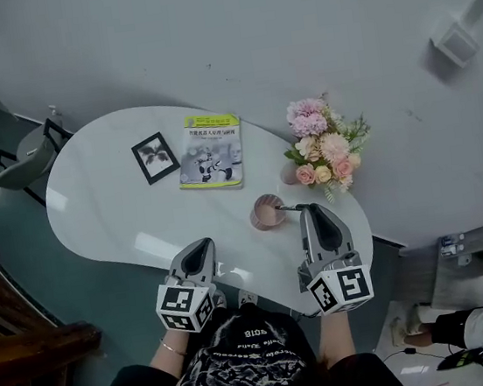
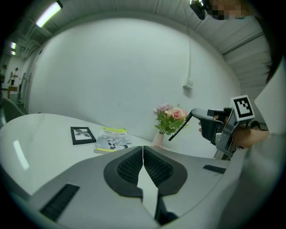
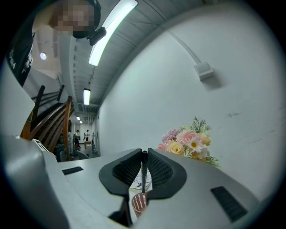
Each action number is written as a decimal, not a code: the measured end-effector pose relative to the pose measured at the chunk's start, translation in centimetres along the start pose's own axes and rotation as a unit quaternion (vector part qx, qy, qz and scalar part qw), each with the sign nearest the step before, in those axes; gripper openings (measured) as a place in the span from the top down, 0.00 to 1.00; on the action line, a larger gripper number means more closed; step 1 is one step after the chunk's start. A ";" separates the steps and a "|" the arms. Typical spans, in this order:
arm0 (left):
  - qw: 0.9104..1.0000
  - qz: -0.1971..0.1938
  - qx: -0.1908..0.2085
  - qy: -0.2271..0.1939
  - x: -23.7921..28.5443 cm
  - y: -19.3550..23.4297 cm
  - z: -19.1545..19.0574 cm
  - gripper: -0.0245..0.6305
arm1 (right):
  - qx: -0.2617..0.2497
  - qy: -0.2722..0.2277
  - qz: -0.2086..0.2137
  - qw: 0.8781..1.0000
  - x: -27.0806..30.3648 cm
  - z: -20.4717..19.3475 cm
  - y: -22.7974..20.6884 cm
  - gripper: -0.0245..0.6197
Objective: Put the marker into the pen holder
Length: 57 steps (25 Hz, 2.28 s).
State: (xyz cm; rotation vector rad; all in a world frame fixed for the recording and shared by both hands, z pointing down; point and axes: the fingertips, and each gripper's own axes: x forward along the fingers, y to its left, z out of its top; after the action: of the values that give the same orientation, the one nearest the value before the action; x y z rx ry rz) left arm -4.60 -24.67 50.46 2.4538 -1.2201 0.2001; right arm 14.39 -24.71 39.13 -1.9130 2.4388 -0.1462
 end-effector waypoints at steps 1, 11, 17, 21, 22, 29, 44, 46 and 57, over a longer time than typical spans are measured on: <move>1.000 0.001 -0.003 -0.004 0.0 0.0 0.2 0.93 | -0.005 0.003 0.005 1.000 0.3 -0.2 0.1 0.86; 1.000 0.021 0.005 -0.011 -0.1 1.1 0.7 0.93 | -0.007 0.030 0.024 0.999 2.9 -2.0 0.2 0.86; 0.999 0.038 0.019 -0.006 0.0 2.0 0.9 0.93 | -0.007 0.050 0.022 0.998 4.0 -3.6 -0.3 0.86; 0.999 0.040 0.023 -0.004 0.1 2.0 0.9 0.93 | -0.004 0.065 0.024 0.998 4.6 -4.7 -0.4 0.86; 0.999 0.041 0.024 -0.003 0.1 2.0 0.9 0.93 | -0.004 0.069 0.025 0.997 4.8 -5.0 -0.4 0.86; 0.998 0.051 0.025 -0.001 0.3 2.4 0.9 0.93 | -0.005 0.090 0.029 0.996 5.5 -6.8 -0.8 0.86; 0.997 0.074 0.023 0.004 0.6 2.7 0.8 0.93 | 0.007 0.122 0.045 0.992 6.5 -9.4 -1.4 0.86; 0.997 0.074 0.024 0.006 0.7 2.7 0.6 0.93 | 0.006 0.126 0.045 0.991 6.5 -9.9 -1.4 0.86; 0.997 0.075 0.030 0.015 1.0 2.6 0.4 0.93 | 0.011 0.145 0.047 0.988 6.9 -11.6 -1.5 0.86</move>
State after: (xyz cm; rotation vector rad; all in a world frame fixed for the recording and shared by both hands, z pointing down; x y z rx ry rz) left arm -6.06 -27.02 51.12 2.4006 -1.4050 0.3192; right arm 13.18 -31.14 51.05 -1.8784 2.6876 -0.4795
